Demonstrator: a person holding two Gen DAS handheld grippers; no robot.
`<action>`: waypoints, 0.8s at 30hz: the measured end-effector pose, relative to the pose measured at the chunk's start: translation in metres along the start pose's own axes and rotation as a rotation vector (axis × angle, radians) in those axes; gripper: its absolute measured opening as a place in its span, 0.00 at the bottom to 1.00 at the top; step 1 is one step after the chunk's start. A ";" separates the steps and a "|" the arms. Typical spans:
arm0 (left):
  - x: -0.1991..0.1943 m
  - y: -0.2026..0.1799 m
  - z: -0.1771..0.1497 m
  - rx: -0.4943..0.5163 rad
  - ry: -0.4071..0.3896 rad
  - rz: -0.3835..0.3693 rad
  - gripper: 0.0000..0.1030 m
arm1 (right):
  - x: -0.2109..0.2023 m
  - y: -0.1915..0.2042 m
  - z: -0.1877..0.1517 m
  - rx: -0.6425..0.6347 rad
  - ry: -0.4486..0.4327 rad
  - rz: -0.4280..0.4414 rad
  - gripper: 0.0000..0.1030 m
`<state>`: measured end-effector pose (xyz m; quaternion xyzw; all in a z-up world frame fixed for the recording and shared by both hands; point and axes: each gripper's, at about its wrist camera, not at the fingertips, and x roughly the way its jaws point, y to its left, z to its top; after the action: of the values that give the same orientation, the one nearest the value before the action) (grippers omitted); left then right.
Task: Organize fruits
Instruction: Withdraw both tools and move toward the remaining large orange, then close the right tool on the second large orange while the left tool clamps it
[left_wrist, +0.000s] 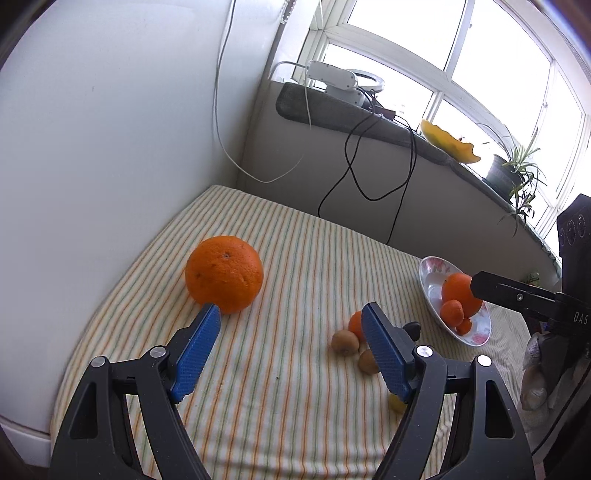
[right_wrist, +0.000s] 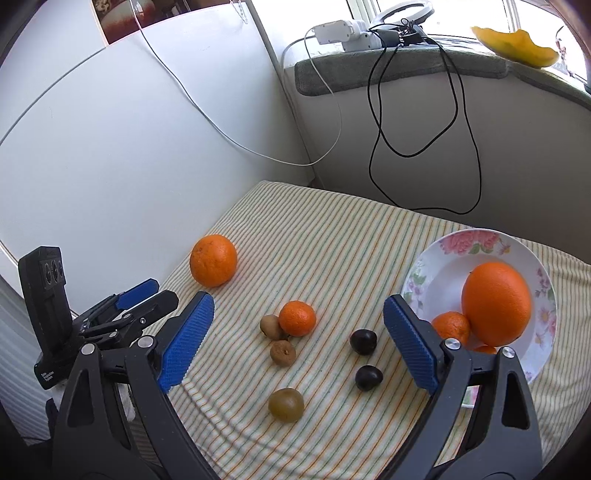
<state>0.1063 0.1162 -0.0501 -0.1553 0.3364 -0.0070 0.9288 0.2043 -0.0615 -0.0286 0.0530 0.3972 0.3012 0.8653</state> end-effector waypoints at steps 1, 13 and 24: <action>0.000 0.005 0.000 -0.008 0.001 0.004 0.76 | 0.005 0.002 0.003 0.006 0.009 0.012 0.92; 0.026 0.046 0.004 -0.068 0.035 0.005 0.76 | 0.078 0.032 0.034 0.034 0.117 0.109 0.92; 0.050 0.060 0.009 -0.106 0.066 -0.035 0.76 | 0.135 0.051 0.044 0.058 0.209 0.176 0.92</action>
<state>0.1454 0.1696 -0.0920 -0.2096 0.3637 -0.0107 0.9075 0.2796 0.0625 -0.0708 0.0808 0.4873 0.3683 0.7877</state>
